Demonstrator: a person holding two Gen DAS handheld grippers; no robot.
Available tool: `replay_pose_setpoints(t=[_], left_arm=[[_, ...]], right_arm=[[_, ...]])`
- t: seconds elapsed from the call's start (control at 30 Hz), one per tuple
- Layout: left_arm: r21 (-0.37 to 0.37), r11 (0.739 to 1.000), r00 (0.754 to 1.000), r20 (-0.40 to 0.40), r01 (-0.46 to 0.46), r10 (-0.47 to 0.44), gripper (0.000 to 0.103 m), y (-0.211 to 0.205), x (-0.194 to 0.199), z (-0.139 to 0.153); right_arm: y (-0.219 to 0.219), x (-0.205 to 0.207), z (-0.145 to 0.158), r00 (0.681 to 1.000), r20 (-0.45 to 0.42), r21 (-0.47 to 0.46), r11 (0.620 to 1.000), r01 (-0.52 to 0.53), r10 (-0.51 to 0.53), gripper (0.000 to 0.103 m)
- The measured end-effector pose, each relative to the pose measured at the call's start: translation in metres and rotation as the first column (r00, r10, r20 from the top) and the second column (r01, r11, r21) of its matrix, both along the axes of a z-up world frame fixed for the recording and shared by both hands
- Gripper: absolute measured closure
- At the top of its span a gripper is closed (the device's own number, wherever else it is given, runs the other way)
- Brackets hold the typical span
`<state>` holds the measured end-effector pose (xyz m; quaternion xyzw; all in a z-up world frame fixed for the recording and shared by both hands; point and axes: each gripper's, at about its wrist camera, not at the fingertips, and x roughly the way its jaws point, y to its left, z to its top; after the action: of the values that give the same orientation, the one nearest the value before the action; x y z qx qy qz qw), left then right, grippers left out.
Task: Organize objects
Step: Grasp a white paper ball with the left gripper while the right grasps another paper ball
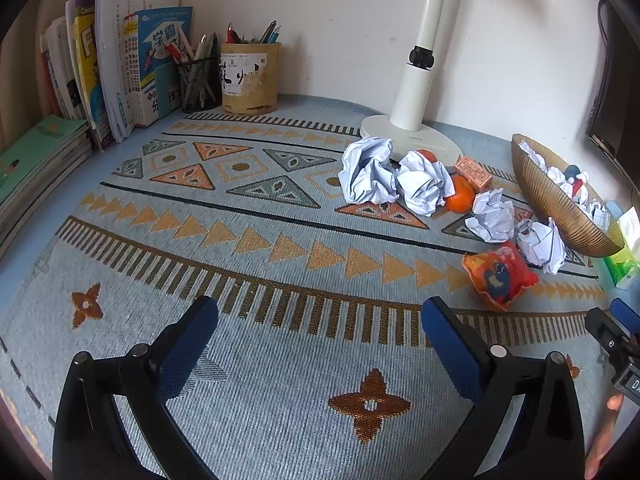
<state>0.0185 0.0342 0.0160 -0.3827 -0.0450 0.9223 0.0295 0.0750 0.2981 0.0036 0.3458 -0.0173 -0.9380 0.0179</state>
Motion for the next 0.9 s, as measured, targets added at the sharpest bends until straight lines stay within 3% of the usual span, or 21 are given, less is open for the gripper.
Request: replay_pose_setpoints(t=[0.23,0.33,0.43,0.6,0.77,0.8,0.87,0.9], left_arm=[[-0.016,0.999,0.998,0.034,0.043,-0.043,0.001,0.006,-0.005,-0.002],[0.039,0.981,0.970,0.151,0.188,-0.192,0.001,0.008,-0.028,0.000],[0.005,0.966,0.960,0.109,0.258,-0.257,0.001,0.005,-0.058,0.023],[-0.157,0.925,0.937,0.104,0.347,-0.334,0.001,0.018,-0.111,0.019],[-0.100,0.904,0.909,0.036,0.417,-0.415,0.004,0.025,-0.132,0.015],[-0.097,0.900,0.905,0.022,0.425,-0.424,0.008,0.026,-0.133,0.015],[-0.078,0.898,0.901,0.020,0.433,-0.433,0.045,0.029,-0.139,0.012],[-0.057,0.898,0.900,0.050,0.435,-0.433,0.051,0.029,-0.143,0.007]], right_arm=[[0.002,0.001,0.000,1.000,-0.003,-0.007,1.000,0.008,-0.008,0.001],[0.001,0.001,0.000,1.000,0.002,-0.008,1.000,0.008,-0.008,0.001],[0.000,-0.002,-0.002,1.000,0.021,-0.007,1.000,-0.001,0.001,0.001],[-0.003,-0.004,-0.004,0.999,0.041,0.011,1.000,0.008,-0.008,0.001],[-0.003,-0.004,-0.004,0.999,0.041,0.005,1.000,0.007,-0.007,0.001],[-0.004,-0.005,-0.005,0.999,0.049,0.009,1.000,0.007,-0.007,0.001],[-0.006,-0.006,-0.006,0.998,0.055,0.016,1.000,0.010,-0.011,0.001],[-0.007,-0.006,-0.005,0.998,0.054,0.019,1.000,0.012,-0.013,0.001]])
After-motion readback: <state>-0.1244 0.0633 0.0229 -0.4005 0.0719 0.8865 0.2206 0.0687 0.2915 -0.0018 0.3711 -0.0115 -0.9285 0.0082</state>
